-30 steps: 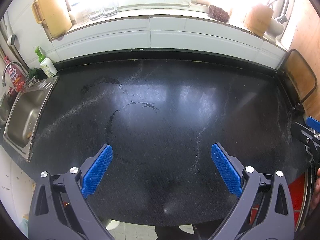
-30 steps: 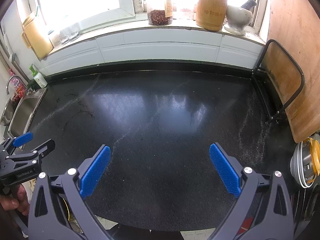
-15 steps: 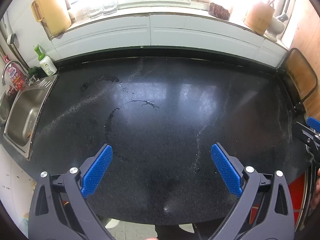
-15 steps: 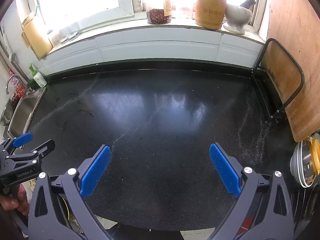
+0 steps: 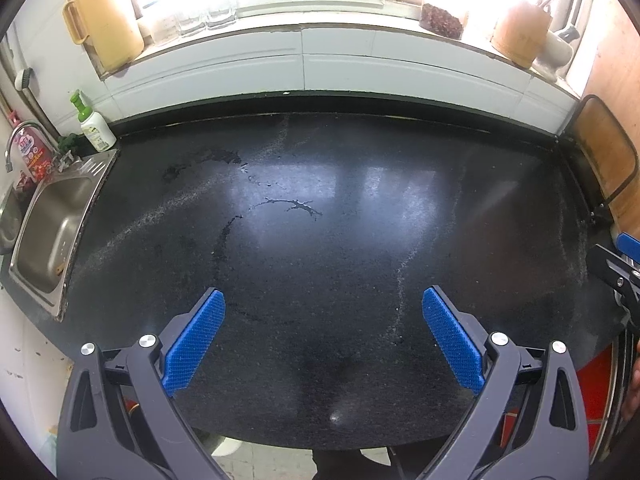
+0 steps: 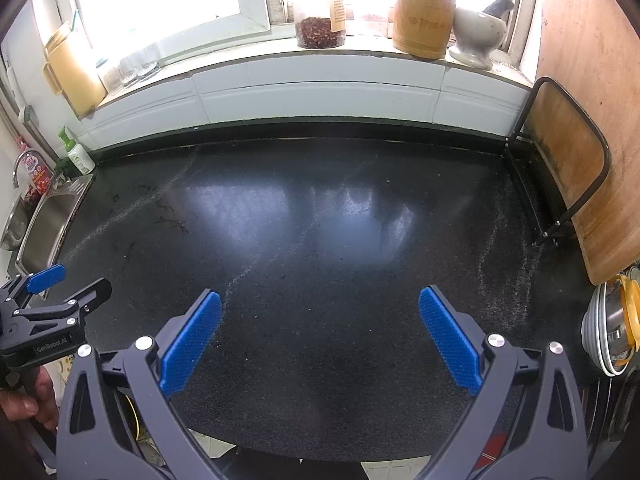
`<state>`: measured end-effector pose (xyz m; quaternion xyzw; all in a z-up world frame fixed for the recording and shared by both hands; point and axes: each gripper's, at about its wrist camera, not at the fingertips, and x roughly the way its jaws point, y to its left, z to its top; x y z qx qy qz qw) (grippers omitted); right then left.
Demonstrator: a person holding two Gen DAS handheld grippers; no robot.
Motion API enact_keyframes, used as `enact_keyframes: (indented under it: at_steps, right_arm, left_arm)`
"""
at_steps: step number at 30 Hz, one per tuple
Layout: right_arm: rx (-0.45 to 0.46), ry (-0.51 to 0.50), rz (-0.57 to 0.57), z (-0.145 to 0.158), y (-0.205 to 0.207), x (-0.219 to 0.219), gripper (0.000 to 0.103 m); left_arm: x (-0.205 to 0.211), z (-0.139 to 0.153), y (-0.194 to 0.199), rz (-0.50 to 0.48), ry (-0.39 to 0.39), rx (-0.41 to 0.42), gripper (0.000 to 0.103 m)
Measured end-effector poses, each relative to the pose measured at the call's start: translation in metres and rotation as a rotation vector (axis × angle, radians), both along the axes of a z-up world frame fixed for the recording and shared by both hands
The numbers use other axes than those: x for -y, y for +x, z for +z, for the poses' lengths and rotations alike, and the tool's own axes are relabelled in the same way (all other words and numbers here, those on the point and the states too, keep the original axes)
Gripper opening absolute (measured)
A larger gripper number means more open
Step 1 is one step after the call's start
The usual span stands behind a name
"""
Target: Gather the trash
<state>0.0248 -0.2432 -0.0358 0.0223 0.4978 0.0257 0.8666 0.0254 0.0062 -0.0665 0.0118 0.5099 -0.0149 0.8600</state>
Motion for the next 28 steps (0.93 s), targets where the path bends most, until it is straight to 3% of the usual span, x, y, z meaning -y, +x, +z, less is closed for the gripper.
enact_keyframes:
  at_steps: [20, 26, 28]
  right_arm:
    - [-0.01, 0.002, 0.0, -0.005, 0.005, 0.001, 0.096]
    - [-0.018, 0.013, -0.001, -0.017, 0.011, 0.007, 0.096]
    - [-0.005, 0.024, 0.0, -0.024, 0.013, 0.013, 0.096]
  left_arm:
    - [0.004, -0.002, 0.005, -0.036, 0.022, 0.026, 0.096]
    - [-0.001, -0.019, 0.018, -0.037, 0.011, -0.022, 0.096]
    - [-0.009, -0.029, 0.025, -0.027, 0.024, -0.004, 0.096]
